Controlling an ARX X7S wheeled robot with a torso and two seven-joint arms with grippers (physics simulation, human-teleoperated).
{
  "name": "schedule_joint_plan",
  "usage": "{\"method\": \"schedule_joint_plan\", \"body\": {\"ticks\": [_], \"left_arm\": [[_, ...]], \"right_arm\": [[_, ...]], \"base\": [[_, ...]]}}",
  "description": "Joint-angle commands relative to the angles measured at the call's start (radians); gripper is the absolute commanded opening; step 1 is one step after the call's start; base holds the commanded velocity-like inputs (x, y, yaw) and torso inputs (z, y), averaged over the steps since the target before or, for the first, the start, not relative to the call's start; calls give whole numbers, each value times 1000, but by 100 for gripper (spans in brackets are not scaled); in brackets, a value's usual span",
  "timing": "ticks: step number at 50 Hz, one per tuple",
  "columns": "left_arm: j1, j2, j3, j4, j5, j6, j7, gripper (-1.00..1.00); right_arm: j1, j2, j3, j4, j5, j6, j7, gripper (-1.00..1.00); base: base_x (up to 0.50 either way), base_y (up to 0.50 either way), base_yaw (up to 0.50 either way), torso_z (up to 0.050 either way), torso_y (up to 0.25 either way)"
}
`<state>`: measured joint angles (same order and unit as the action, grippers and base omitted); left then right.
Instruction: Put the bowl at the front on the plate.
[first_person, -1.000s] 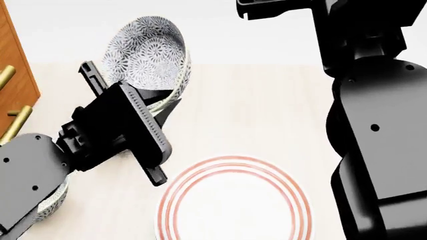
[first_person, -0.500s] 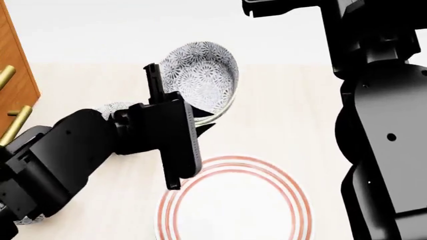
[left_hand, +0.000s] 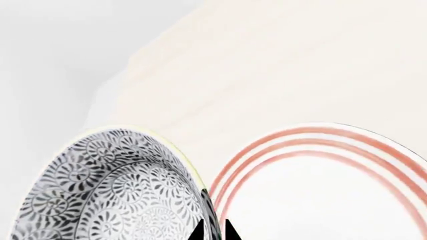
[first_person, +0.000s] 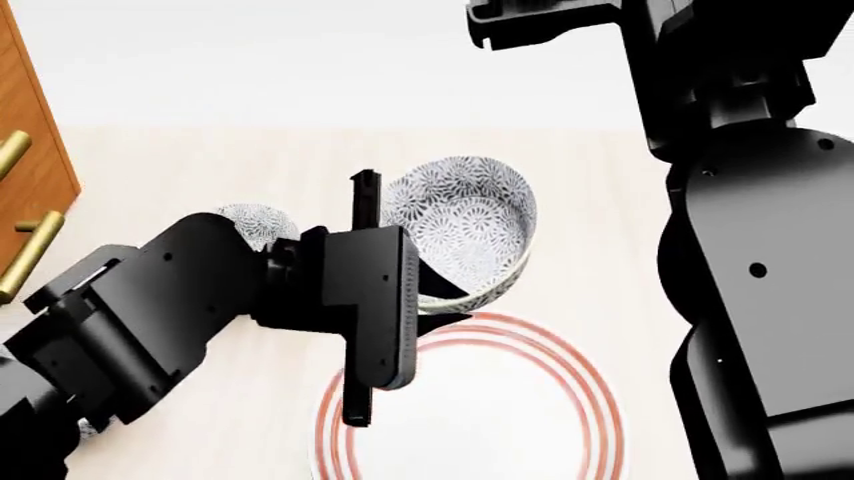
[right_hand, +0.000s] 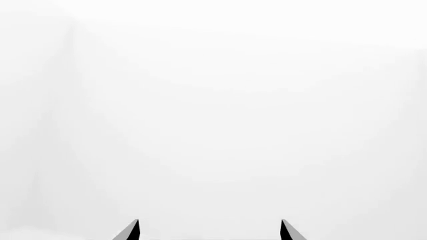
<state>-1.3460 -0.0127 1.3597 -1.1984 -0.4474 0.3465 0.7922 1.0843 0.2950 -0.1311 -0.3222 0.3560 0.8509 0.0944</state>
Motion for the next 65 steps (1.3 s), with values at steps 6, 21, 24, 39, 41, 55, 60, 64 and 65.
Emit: {"method": "schedule_joint_plan", "body": {"ticks": [6, 21, 24, 39, 41, 55, 60, 64, 65], "left_arm": [[9, 13, 127, 5, -166, -2, -11, -100], [66, 13, 142, 27, -113, -60, -34, -100], [75, 13, 147, 37, -104, -89, -12, -100], [78, 13, 157, 86, -67, -132, 40, -100], [82, 13, 160, 91, -59, -133, 49, -100], [107, 13, 163, 116, -34, -116, 44, -100], [114, 13, 163, 114, -30, -110, 42, -100], [120, 13, 164, 113, -30, -104, 40, -100], [122, 13, 164, 111, -30, -105, 40, -100]], "right_arm": [[-10, 10, -26, 30, -4, -37, -21, 100], [-36, 18, -22, 28, -1, -54, -18, 100], [-38, 14, -24, 30, 0, -58, -17, 100], [-63, 20, -24, 60, -4, -98, -20, 100], [-65, 21, -24, 62, -5, -103, -21, 100], [-75, 24, -25, 72, -3, -120, -21, 100], [-77, 27, -24, 68, -1, -118, -19, 100], [-80, 27, -23, 70, 1, -121, -19, 100], [-80, 27, -22, 70, 2, -122, -19, 100]], "base": [[0, 0, 0, 0, 0], [0, 0, 0, 0, 0], [0, 0, 0, 0, 3], [0, 0, 0, 0, 0], [0, 0, 0, 0, 0], [0, 0, 0, 0, 1], [0, 0, 0, 0, 0], [0, 0, 0, 0, 0], [0, 0, 0, 0, 0]]}}
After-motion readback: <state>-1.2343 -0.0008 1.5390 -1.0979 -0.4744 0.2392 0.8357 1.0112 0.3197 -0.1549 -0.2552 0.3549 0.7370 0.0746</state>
